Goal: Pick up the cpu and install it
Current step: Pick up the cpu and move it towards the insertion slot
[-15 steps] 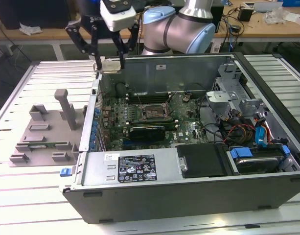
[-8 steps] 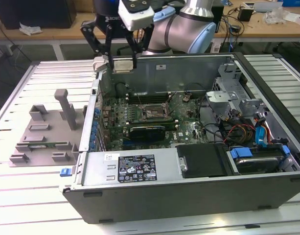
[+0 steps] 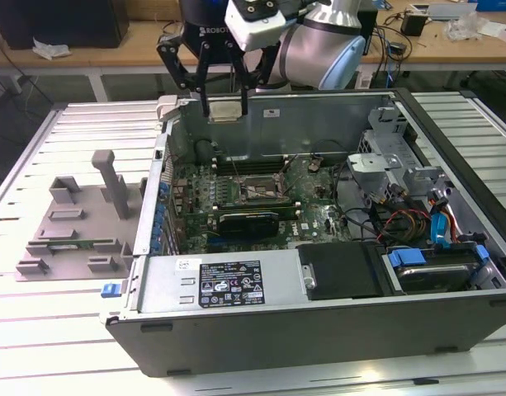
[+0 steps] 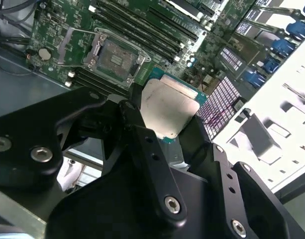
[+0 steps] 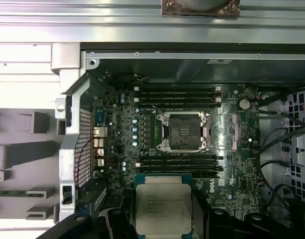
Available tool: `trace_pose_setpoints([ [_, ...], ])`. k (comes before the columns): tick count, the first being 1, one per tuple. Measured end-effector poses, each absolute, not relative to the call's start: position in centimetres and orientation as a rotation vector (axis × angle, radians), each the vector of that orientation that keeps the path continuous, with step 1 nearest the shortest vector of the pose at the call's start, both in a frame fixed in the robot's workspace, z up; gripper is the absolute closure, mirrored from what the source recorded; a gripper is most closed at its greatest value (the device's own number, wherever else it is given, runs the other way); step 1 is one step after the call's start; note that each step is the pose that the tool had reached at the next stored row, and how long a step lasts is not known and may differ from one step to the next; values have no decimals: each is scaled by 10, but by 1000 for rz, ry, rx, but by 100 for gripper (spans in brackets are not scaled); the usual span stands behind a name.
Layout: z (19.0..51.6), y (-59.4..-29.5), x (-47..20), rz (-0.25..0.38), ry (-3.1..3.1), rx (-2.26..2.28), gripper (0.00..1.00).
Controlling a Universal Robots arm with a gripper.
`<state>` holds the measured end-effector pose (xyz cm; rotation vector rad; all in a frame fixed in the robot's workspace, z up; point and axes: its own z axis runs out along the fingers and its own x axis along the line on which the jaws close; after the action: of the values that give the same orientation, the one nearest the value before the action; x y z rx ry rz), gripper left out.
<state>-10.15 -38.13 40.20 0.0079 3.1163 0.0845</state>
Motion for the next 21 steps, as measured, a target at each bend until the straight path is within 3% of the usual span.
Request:
trace_pose_setpoints([
  [21,396,-381,-75,85,3117,8,46],
])
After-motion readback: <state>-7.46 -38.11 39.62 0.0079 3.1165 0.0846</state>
